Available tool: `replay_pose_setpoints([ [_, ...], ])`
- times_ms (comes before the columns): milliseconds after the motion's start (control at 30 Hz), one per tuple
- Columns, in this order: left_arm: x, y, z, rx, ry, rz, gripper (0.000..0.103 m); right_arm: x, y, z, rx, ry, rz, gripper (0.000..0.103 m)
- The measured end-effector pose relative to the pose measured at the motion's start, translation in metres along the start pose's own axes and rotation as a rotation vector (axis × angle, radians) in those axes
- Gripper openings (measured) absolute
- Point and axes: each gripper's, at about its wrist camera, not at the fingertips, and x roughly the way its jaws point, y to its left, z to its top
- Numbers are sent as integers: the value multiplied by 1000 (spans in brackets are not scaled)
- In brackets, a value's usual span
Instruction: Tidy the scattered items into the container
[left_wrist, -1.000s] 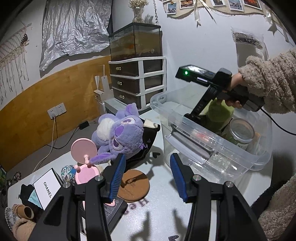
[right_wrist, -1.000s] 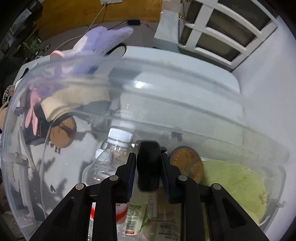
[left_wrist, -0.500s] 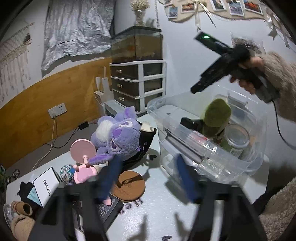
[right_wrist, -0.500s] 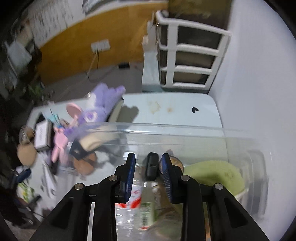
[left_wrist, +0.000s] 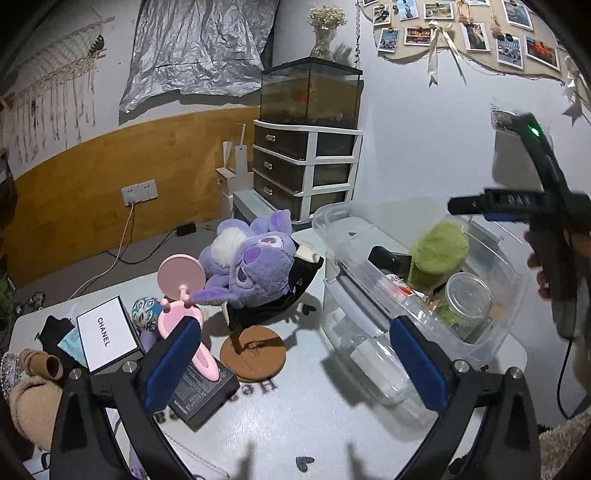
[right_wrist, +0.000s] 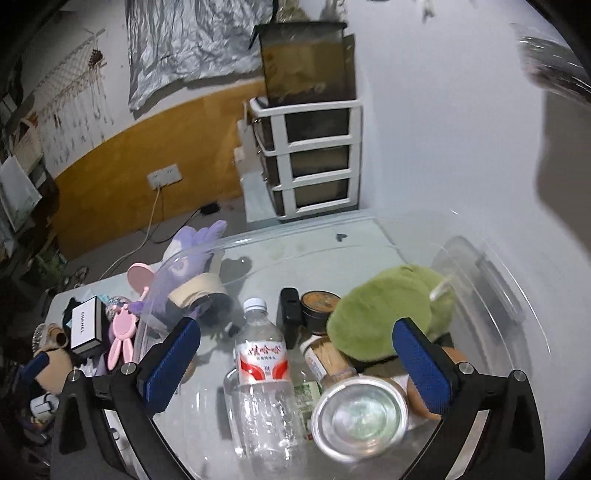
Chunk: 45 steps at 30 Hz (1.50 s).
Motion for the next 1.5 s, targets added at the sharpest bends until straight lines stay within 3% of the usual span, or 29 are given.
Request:
replay_pose_setpoints([
  [333,-20,-1,-8,-27,-6,24,103,-31,5,-49,66,-47,-35,103],
  [567,-35,1,-17,-55,-31,57,103,-56,15,-86,155,-128,-60,103],
  [867,-55,1,-36,-118,-32,40,103,-76,45,-126,170,-93,-35,103],
  [1133,-70,2,-50,-125,15,44,103,-97,60,-142,168,-105,-33,103],
  [1333,-88,4,-58,-89,-8,103,103,-114,76,-152,138,-97,-65,103],
  [1500,-96,11,-61,-88,-19,115,103,-129,85,-158,117,-135,-30,103],
])
